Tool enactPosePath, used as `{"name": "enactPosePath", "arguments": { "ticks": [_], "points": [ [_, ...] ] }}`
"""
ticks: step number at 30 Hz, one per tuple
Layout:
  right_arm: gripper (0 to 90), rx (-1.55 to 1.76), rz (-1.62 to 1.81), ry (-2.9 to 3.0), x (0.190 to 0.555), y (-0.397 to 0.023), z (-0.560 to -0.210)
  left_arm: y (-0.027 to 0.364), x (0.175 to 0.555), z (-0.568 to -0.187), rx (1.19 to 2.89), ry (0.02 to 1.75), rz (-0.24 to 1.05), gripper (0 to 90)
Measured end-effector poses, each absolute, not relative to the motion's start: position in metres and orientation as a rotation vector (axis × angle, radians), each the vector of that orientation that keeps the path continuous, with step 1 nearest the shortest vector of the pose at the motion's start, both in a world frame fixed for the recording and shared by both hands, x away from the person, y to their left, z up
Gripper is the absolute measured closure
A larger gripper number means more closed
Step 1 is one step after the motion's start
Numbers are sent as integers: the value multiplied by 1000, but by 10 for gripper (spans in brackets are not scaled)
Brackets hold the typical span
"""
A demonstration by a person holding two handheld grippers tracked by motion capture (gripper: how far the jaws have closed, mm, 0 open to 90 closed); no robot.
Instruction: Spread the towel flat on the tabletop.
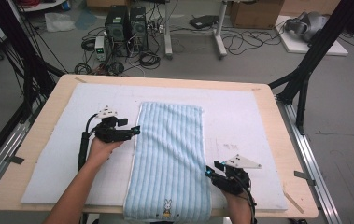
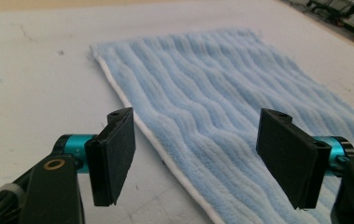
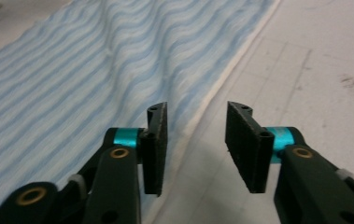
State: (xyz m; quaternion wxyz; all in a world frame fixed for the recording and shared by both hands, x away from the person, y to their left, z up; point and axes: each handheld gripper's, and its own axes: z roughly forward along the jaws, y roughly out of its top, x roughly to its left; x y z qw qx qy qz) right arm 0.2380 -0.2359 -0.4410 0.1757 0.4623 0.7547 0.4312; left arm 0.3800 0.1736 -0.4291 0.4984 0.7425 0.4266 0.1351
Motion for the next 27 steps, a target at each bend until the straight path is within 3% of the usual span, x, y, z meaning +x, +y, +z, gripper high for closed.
{"name": "enactPosePath", "arguments": {
  "ticks": [13, 18, 20, 21, 22, 27],
  "points": [
    [571, 1370, 1230, 2056, 263, -239, -438, 156, 391, -452, 1906, 1071, 266, 550],
    [570, 1368, 1237, 2050, 261, -240, -435, 150, 387, -451, 1966, 1058, 338, 637],
    [570, 1365, 1238, 2050, 261, -240, -434, 147, 383, -450, 2013, 1026, 411, 743],
    [570, 1362, 1239, 2047, 262, -241, -434, 147, 383, -449, 2019, 1019, 389, 836],
    [570, 1362, 1239, 2048, 262, -240, -434, 146, 382, -449, 2029, 1018, 399, 866],
    [570, 1360, 1235, 2057, 266, -239, -433, 153, 380, -446, 2040, 1050, 374, 878]
  ]
}}
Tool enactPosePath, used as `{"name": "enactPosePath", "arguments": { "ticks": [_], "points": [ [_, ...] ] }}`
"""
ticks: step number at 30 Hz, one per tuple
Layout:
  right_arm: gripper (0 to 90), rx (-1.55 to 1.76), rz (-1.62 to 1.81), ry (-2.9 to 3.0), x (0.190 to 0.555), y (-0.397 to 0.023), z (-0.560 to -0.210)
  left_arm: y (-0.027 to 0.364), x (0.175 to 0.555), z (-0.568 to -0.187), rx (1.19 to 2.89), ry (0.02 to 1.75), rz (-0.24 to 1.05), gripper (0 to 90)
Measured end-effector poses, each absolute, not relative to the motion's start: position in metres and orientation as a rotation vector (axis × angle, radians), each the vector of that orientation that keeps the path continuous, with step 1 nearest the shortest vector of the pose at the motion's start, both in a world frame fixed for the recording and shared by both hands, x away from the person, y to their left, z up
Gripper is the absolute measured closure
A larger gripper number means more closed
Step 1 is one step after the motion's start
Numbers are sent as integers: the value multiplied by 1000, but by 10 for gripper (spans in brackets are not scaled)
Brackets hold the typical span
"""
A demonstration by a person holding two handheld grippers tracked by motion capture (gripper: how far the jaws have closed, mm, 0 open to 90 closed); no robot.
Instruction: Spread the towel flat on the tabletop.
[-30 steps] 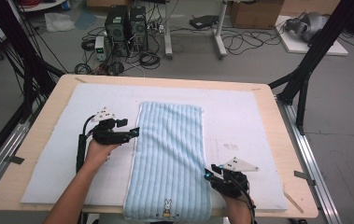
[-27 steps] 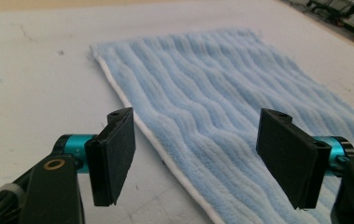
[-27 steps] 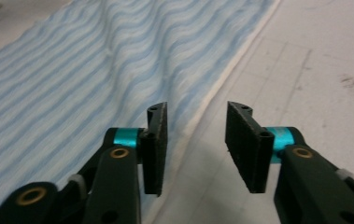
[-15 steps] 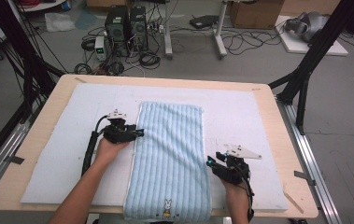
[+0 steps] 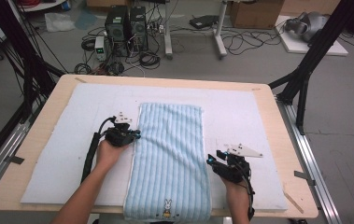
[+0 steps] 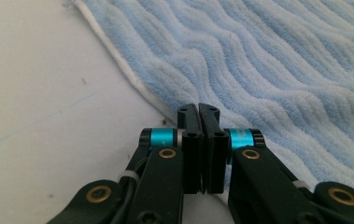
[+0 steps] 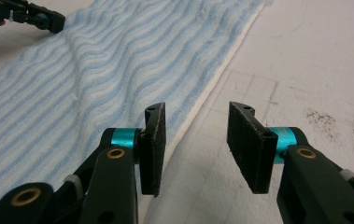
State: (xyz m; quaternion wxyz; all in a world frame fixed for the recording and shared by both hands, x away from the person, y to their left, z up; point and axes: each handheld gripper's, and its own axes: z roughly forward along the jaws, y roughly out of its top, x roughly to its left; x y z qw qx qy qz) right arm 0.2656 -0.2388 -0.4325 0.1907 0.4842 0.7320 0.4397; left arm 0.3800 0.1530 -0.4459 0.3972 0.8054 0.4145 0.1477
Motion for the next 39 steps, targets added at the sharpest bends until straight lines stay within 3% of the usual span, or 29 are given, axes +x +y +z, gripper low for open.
{"name": "enactPosePath", "arguments": {
  "ticks": [6, 7, 8, 9, 18, 24, 26, 39],
  "points": [
    [570, 1362, 1223, 2067, 281, -235, -431, 163, 381, -446, 1980, 1052, 320, 856],
    [569, 1351, 1224, 2069, 284, -235, -430, 163, 382, -446, 1945, 1065, 326, 755],
    [566, 1349, 1222, 2070, 288, -234, -429, 164, 382, -445, 1914, 1076, 331, 565],
    [564, 1339, 1219, 2073, 293, -233, -428, 165, 381, -443, 1892, 1059, 328, 483],
    [453, 1222, 1195, 2111, 360, -220, -420, 176, 382, -432, 1716, 1041, 339, 174],
    [332, 1274, 1150, 2182, 414, -222, -422, 175, 379, -427, 1747, 972, 301, 174],
    [345, 1301, 1140, 2197, 430, -221, -425, 176, 379, -426, 1735, 941, 266, 187],
    [642, 1381, 1013, 2188, 475, -207, -443, 178, 382, -428, 1768, 961, 282, 200]
  ]
}}
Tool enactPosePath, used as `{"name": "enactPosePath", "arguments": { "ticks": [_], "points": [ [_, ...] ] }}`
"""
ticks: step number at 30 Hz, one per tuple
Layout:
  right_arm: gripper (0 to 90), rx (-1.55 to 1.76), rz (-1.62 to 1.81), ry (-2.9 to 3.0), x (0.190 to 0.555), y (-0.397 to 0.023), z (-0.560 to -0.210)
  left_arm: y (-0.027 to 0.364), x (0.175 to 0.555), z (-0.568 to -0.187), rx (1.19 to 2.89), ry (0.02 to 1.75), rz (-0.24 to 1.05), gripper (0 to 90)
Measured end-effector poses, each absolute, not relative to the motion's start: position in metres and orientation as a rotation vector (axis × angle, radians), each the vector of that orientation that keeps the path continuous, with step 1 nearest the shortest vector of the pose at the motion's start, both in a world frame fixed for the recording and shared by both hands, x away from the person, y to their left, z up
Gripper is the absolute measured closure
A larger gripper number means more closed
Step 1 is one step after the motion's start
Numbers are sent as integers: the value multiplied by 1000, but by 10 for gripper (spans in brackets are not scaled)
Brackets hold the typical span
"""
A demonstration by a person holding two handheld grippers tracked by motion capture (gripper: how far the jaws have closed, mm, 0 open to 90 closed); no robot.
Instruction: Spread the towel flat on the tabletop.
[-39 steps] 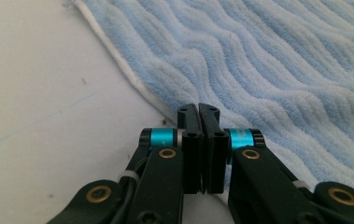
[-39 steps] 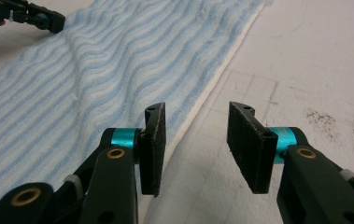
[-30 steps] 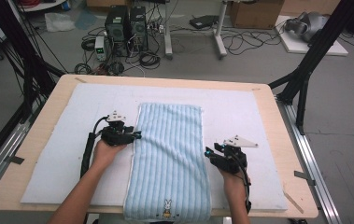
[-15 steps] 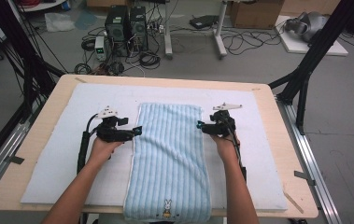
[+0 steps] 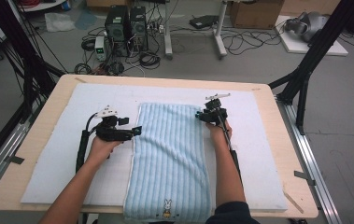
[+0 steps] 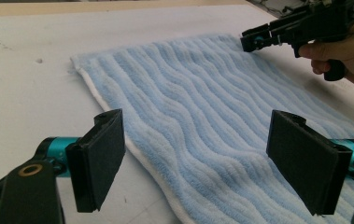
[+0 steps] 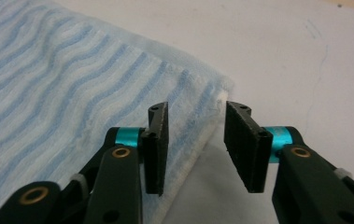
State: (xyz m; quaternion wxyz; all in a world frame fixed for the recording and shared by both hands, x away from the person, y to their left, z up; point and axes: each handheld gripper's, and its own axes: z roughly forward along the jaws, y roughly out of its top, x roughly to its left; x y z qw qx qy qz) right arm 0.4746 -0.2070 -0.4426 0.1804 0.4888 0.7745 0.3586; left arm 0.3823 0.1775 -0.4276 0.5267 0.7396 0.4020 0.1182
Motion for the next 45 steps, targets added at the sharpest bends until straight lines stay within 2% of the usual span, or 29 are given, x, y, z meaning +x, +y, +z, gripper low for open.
{"name": "enactPosePath", "arguments": {
  "ticks": [1, 3, 4, 14, 15, 16, 19, 21, 26, 34, 39, 43, 45],
  "points": [
    [658, 1389, 1018, 2191, 476, -207, -446, 178, 383, -428, 1772, 967, 287, 201],
    [750, 1391, 1012, 2176, 476, -207, -447, 179, 383, -428, 1770, 977, 295, 202],
    [860, 1388, 1018, 2188, 476, -208, -446, 180, 384, -428, 1770, 986, 299, 204],
    [871, 1340, 909, 2080, 485, -206, -440, 179, 392, -428, 1800, 1036, 329, 215],
    [857, 1337, 896, 2078, 485, -206, -441, 178, 393, -427, 1792, 1043, 339, 216],
    [756, 1346, 887, 2072, 485, -205, -441, 178, 396, -426, 1800, 1042, 343, 220],
    [666, 1397, 965, 2035, 481, -212, -436, 176, 405, -422, 1808, 1035, 386, 250],
    [648, 1361, 998, 2028, 474, -216, -429, 175, 415, -421, 1802, 1048, 402, 292],
    [597, 1307, 1031, 2059, 455, -225, -416, 168, 442, -423, 1798, 1085, 331, 344],
    [439, 1292, 1090, 2087, 409, -248, -411, 155, 474, -429, 1798, 1116, 297, 374],
    [370, 1324, 1083, 2103, 380, -264, -411, 147, 490, -438, 1846, 1148, 307, 454],
    [384, 1295, 1072, 2106, 367, -269, -410, 140, 497, -442, 1850, 1177, 348, 516],
    [384, 1292, 1074, 2110, 364, -271, -409, 137, 498, -444, 1848, 1189, 373, 519]
  ]
}}
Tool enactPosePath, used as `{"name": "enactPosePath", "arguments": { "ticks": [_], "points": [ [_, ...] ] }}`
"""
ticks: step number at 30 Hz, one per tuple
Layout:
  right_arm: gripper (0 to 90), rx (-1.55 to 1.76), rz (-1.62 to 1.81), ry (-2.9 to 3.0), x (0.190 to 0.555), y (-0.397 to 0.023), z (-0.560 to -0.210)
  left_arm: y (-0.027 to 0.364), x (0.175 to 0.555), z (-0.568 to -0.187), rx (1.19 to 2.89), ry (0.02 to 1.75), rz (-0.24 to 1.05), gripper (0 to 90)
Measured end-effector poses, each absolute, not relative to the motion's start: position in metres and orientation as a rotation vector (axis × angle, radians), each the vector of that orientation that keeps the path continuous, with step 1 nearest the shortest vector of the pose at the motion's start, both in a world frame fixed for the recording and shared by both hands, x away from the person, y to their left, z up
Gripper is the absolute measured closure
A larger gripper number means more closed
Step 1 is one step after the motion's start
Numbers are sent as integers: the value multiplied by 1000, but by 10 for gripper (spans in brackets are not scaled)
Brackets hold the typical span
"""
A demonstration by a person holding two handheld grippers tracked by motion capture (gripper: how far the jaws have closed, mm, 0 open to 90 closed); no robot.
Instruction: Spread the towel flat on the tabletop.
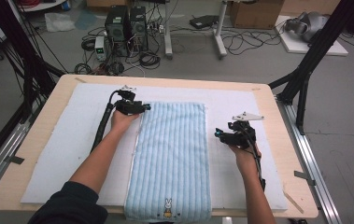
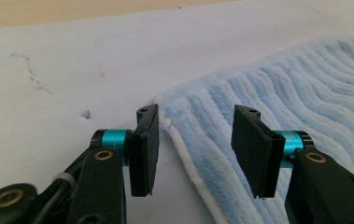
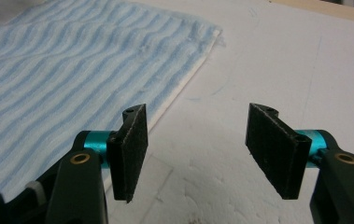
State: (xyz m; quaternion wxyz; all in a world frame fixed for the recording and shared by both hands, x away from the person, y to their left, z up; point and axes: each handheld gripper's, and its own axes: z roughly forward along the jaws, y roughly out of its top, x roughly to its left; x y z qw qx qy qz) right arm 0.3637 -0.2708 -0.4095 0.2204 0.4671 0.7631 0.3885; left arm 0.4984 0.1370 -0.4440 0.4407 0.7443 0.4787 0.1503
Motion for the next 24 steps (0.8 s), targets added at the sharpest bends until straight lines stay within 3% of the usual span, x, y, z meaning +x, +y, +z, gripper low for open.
{"name": "enactPosePath", "arguments": {
  "ticks": [7, 10, 11, 17, 19, 22, 24],
  "points": [
    [385, 1302, 1074, 2091, 355, -277, -407, 127, 498, -451, 1949, 1161, 506, 618],
    [385, 1298, 1068, 2097, 355, -277, -409, 124, 497, -451, 1974, 1122, 514, 833],
    [385, 1299, 1060, 2102, 355, -276, -409, 123, 497, -451, 1981, 1113, 529, 866],
    [388, 1304, 1060, 2101, 355, -274, -410, 129, 503, -451, 1906, 1219, 511, 879],
    [388, 1303, 1058, 2093, 356, -275, -410, 131, 503, -451, 1882, 1253, 514, 826],
    [387, 1315, 1064, 2084, 358, -274, -411, 138, 504, -451, 1830, 1279, 470, 445],
    [405, 1328, 1078, 2078, 362, -272, -414, 143, 504, -450, 1825, 1264, 430, 378]
  ]
}}
